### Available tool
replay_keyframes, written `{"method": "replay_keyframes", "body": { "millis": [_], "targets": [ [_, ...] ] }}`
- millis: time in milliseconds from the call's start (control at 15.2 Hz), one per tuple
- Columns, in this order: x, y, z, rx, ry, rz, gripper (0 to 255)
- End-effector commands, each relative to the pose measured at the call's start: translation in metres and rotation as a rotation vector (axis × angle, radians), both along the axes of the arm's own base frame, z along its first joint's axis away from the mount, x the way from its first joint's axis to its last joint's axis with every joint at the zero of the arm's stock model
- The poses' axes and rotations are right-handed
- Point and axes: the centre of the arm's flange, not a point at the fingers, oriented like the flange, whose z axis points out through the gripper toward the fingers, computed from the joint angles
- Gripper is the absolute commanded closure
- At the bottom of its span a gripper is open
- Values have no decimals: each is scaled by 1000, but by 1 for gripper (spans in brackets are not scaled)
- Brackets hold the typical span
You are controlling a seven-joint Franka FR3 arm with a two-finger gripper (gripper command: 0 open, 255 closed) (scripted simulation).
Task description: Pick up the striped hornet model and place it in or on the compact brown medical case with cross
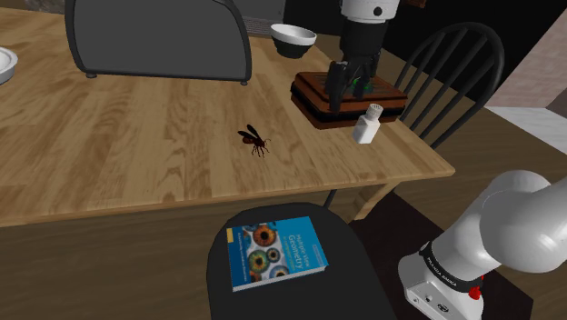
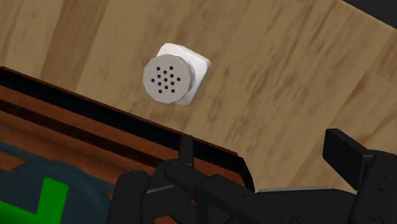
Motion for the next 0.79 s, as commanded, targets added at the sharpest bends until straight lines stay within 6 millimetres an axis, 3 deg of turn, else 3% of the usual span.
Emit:
{"method": "replay_keyframes", "body": {
  "millis": [0,726],
  "targets": [
    [11,29,-5,8,10,30,0],
    [50,167,-24,41,61,189,0]
  ]
}}
